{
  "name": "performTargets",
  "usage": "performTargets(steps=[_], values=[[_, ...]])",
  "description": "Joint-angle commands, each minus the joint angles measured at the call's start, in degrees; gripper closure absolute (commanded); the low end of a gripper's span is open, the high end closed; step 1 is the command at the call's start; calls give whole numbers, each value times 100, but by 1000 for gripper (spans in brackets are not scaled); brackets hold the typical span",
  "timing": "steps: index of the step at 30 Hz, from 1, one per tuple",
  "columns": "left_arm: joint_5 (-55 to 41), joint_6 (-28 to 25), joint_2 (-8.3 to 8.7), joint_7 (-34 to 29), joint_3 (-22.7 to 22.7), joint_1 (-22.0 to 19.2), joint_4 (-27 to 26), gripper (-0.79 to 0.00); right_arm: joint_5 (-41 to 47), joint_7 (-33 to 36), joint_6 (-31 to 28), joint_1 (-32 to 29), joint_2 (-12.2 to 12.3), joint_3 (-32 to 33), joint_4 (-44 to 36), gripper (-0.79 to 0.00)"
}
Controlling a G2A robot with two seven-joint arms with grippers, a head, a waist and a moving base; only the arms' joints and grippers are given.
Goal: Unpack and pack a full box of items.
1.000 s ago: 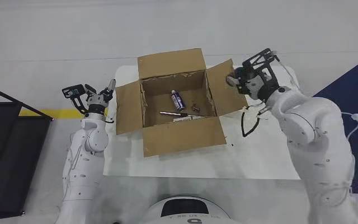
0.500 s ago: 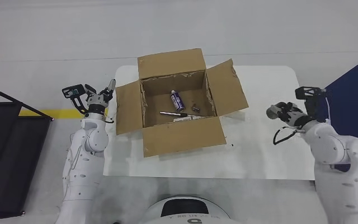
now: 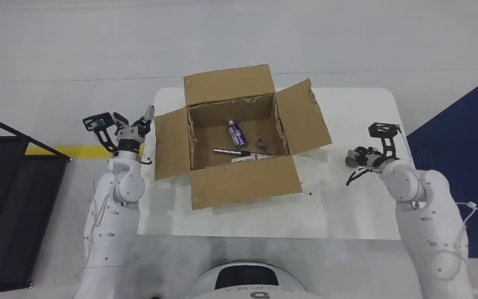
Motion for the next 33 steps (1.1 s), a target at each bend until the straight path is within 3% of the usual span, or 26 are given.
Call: performTargets(steps=[1,6,7,9,11,12,13,14,21,28,33], values=[[1,-1,0,0,0,0,0,-785,5,-53,-22,66,-8,-67,114,0],[1,-1,0,0,0,0,0,-785,-47,-47,-11,243,-19,-212,426,-15],[1,-1,0,0,0,0,0,-785,-33,-61,-25,266,-22,-230,471,-80],[1,-1,0,0,0,0,0,-785,-14,-107,-39,280,-24,-239,525,-135],[1,-1,0,0,0,0,0,-785,16,-149,-54,259,-24,-221,534,-308],[1,-1,0,0,0,0,0,-785,18,-165,-56,241,-22,-203,521,-357],[1,-1,0,0,0,0,0,-785,42,-199,-69,215,-21,-182,487,-471],[1,-1,0,0,0,0,0,-785,55,-215,-77,181,-18,-155,456,-773],[1,-1,0,0,0,0,0,-785,-32,-109,-12,-56,7,4,-147,-785],[1,-1,0,0,0,0,0,-785,249,-502,179,-699,9,590,-1685,-785],[1,-1,0,0,0,0,0,-785,652,-993,-156,-1025,-16,737,-2729,-785]])
